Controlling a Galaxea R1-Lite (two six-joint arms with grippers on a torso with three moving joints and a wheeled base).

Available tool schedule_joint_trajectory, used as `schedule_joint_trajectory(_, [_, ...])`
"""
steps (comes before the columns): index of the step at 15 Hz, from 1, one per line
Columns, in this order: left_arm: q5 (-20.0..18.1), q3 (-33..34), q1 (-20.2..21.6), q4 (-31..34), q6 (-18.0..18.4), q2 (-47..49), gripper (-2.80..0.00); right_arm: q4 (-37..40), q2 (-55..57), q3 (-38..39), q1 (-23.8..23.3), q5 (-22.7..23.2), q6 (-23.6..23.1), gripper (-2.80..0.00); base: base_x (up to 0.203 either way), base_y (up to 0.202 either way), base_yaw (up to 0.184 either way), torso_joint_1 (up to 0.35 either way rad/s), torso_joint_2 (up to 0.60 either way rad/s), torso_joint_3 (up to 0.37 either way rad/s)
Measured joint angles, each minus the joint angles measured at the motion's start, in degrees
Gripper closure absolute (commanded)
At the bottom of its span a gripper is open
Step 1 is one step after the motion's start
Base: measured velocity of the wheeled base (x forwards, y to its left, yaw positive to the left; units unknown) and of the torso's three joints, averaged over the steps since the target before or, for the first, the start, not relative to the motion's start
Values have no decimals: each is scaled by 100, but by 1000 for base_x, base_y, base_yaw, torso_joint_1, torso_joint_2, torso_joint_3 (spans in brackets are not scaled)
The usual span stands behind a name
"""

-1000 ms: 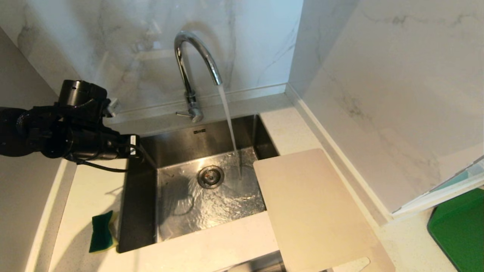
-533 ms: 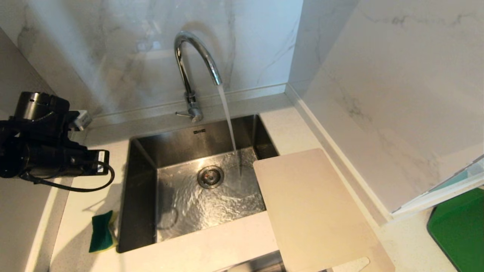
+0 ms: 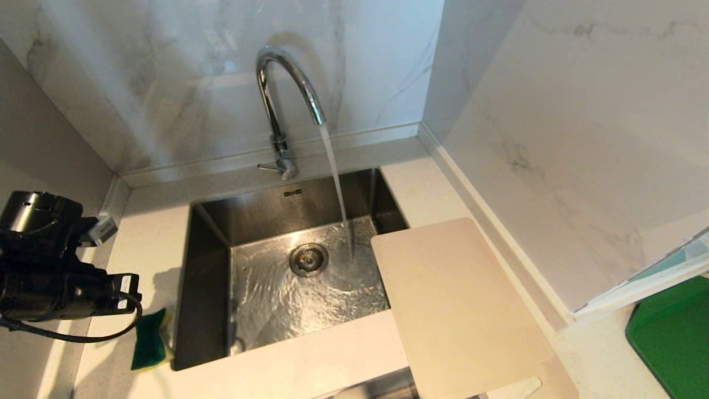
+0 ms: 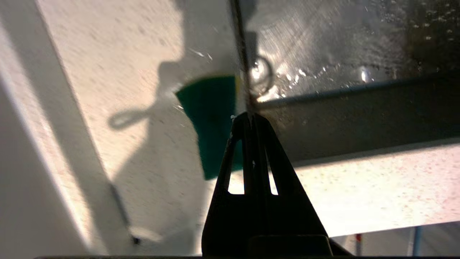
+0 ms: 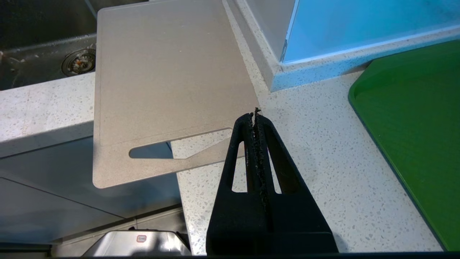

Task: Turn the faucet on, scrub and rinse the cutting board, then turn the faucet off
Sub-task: Pick up the cleaning cloth

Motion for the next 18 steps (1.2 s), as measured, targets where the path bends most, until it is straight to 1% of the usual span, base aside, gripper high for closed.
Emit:
schedule_joint_trajectory(1, [12,52,-57,-4,-195,73,0,-1,0,0,0,0,2,0,0,0,0,0,0,0])
schedule_joint_trajectory(2, [48,116,-106,-8,-337,145,-280,0,0,0,0,0,-1,0,0,0,0,0,0,0])
schedule_joint_trajectory(4, [92,199,-126,-94,-591,263,-280,-2,0,0,0,-1,0,0,0,0,0,0,0,0])
schedule_joint_trajectory(6, [163,228,-129,-195,-756,327,-280,-2,0,0,0,0,-1,0,0,0,0,0,0,0])
schedule_joint_trajectory(10, [155,260,-97,-234,-1468,538,-280,-1,0,0,0,-2,2,0,0,0,0,0,0,0])
schedule_joint_trajectory(12, [161,314,-109,-421,-1888,740,-280,0,0,0,0,0,2,0,0,0,0,0,0,0])
schedule_joint_trajectory(13, [171,358,-118,-591,-1993,833,-280,-1,0,0,0,-3,-1,0,0,0,0,0,0,0])
schedule_joint_trajectory(15, [177,392,-120,-918,-2035,958,-280,0,0,0,0,0,-1,0,0,0,0,0,0,0])
schedule_joint_trajectory(18, [191,344,-104,-1021,-2121,1078,-280,-2,0,0,0,0,2,0,0,0,0,0,0,0])
